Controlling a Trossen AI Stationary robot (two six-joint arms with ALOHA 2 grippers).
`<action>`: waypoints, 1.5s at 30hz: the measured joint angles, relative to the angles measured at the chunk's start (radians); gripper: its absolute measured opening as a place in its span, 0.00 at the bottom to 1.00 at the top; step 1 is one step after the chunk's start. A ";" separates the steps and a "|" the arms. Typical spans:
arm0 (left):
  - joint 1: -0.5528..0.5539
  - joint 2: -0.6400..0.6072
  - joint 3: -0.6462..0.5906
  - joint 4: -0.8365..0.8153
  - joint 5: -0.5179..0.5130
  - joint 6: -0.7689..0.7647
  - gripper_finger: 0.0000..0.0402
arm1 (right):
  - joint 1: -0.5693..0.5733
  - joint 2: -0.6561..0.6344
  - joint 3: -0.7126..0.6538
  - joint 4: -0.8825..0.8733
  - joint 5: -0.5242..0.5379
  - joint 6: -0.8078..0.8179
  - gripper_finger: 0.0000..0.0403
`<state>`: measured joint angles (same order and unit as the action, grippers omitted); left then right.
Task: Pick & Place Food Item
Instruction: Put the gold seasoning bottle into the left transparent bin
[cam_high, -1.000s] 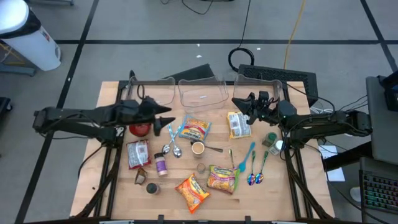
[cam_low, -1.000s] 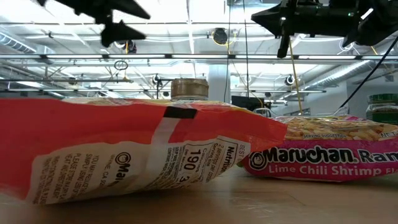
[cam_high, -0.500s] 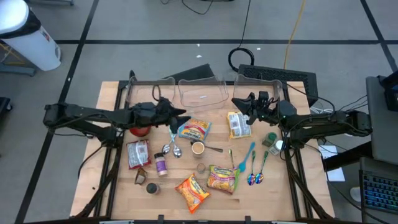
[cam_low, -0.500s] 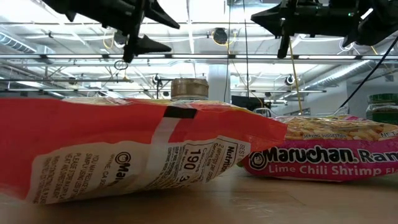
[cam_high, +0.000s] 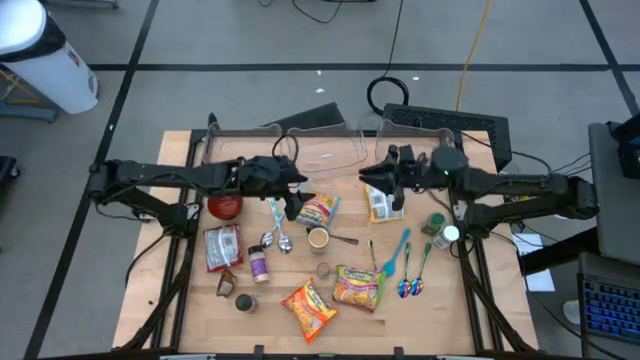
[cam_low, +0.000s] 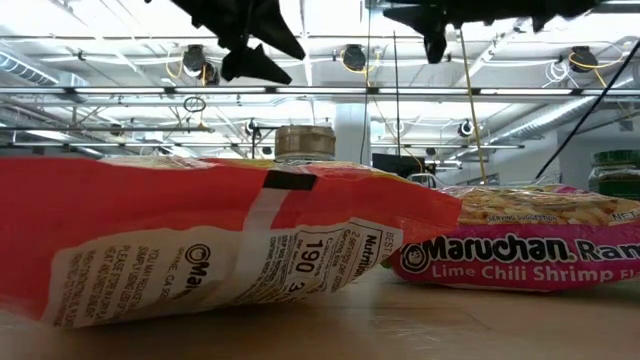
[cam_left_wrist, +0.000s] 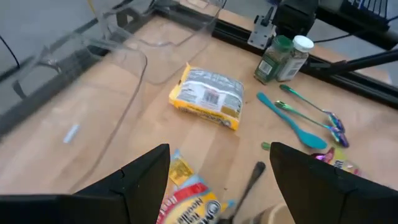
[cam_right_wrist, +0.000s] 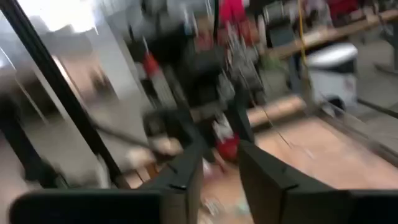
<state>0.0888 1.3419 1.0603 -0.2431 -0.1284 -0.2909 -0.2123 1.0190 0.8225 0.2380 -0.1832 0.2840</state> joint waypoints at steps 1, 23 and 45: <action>0.006 0.001 0.010 -0.013 0.001 0.018 0.70 | 0.000 0.008 0.041 -0.098 0.004 -0.047 0.29; 0.069 -0.013 0.093 -0.226 0.251 0.080 0.70 | -0.005 0.027 -0.026 -0.091 0.131 -0.139 0.45; -0.204 -0.006 0.092 -0.166 0.093 0.083 0.70 | -0.004 0.027 -0.033 -0.127 0.130 -0.113 0.47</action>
<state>-0.1154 1.3357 1.1519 -0.4086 -0.0355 -0.2075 -0.2165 1.0458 0.7895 0.1112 -0.0528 0.1711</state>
